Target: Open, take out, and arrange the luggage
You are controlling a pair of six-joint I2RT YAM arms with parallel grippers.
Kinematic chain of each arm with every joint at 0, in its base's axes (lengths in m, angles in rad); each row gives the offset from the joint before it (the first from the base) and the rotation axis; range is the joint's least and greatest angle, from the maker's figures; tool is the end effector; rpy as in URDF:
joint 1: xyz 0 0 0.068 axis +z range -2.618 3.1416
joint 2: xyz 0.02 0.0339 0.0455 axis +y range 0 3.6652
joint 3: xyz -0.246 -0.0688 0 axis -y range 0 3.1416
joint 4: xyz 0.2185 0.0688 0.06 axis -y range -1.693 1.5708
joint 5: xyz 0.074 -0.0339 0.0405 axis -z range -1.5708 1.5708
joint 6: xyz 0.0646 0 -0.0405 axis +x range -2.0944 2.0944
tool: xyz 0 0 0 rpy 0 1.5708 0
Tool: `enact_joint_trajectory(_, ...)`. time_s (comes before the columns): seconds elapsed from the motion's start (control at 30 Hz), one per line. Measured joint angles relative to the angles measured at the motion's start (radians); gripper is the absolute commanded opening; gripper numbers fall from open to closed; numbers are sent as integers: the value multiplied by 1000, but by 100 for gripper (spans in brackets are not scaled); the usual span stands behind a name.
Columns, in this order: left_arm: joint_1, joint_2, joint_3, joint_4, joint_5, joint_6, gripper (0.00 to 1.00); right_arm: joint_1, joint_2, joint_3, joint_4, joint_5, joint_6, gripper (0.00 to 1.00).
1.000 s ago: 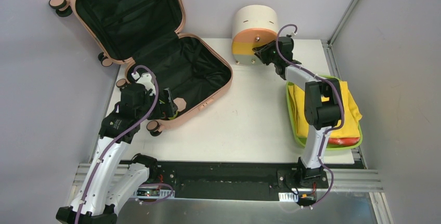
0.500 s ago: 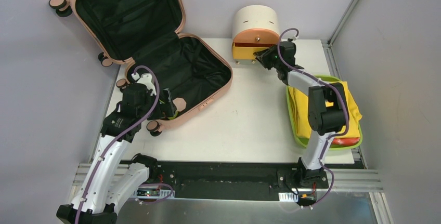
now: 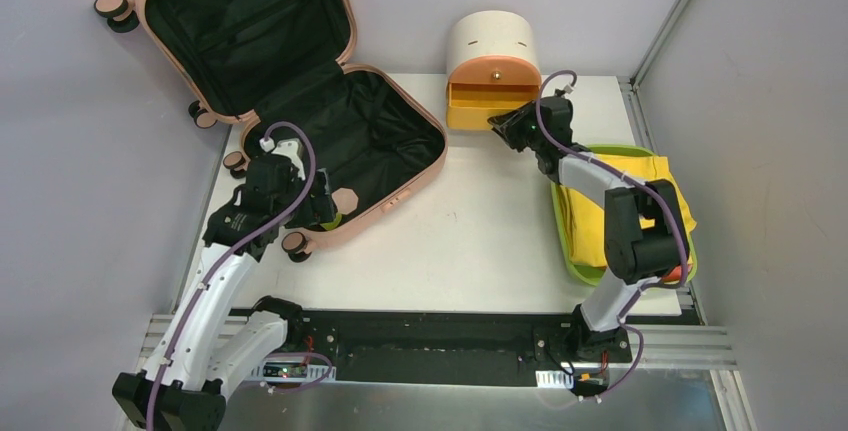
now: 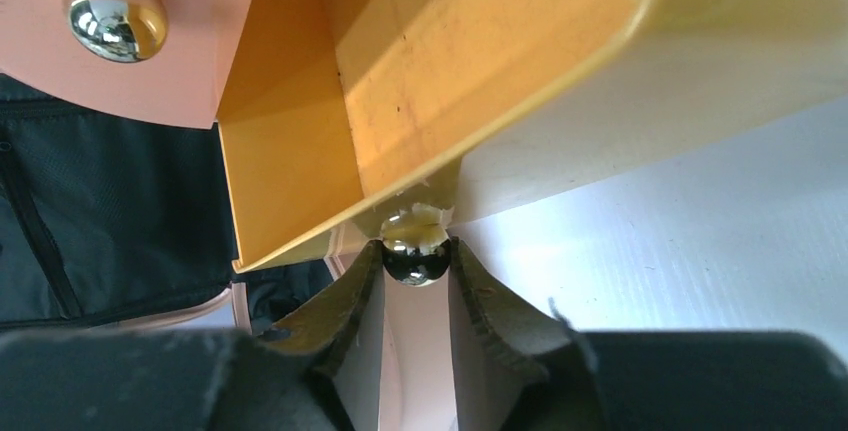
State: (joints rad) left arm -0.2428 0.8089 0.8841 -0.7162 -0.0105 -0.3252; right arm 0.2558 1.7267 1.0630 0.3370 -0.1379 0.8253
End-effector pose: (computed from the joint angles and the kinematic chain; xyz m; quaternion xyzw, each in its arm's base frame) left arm 0.1697 -0.0413 0.2849 -0.0392 0.8930 -0.1211 0.4317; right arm 0.3828 0.1093 0.2249 0.1892 0.7894 0.3472 0.4696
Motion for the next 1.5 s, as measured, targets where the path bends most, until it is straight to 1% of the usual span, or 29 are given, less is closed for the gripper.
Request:
enact_joint_trajectory(0.13, 0, 26, 12, -1, 2, 14, 83, 0, -17, -2, -35, -2, -9, 53)
enact_joint_trajectory(0.2, 0, 30, 24, -1, 2, 29, 84, 0, -34, -2, -72, -6, -12, 59)
enact_joint_trajectory(0.3, 0, 32, 47, 0, 1, 59, 87, 4, -86, -2, -158, -17, -16, 68)
enact_joint_trajectory(0.43, 0, 63, 82, 0, 1, 112, 93, 35, -208, -1, -301, -27, -45, 70)
enact_joint_trajectory(0.47, 0, 83, 93, 0, 0, 123, 94, 46, -240, 0, -334, -29, -56, 77)
enact_joint_trajectory(0.5, 0, 110, 108, 0, 0, 135, 94, 60, -278, 8, -385, -31, -72, 97)
enact_joint_trajectory(0.53, 0, 141, 124, 0, 0, 145, 95, 72, -316, 19, -435, -32, -89, 99)
enact_joint_trajectory(0.63, 0, 248, 160, 7, -1, 179, 97, 117, -422, 72, -580, -24, -160, 100)
enact_joint_trajectory(0.77, 1, 400, 205, 4, 0, 217, 94, 160, -520, 166, -768, 1, -249, 100)
enact_joint_trajectory(0.83, 2, 484, 238, 9, 3, 235, 91, 162, -560, 195, -826, 13, -281, 100)
enact_joint_trajectory(0.9, 2, 544, 259, 13, 8, 251, 90, 158, -603, 194, -853, 31, -291, 100)
enact_joint_trajectory(1.0, 2, 621, 296, 11, 9, 279, 89, 130, -671, 156, -862, 44, -265, 100)
enact_joint_trajectory(1.17, 2, 723, 373, 21, -5, 300, 86, 60, -748, 65, -866, 18, -241, 100)
enact_joint_trajectory(1.23, 2, 741, 378, 29, -40, 271, 85, 55, -753, 48, -870, 5, -250, 100)
enact_joint_trajectory(1.37, 10, 758, 372, 27, -172, 119, 82, 55, -751, 44, -874, -41, -291, 99)
enact_joint_trajectory(1.5, 73, 758, 317, 34, -268, -44, 78, 55, -769, -13, -842, -85, -313, 98)
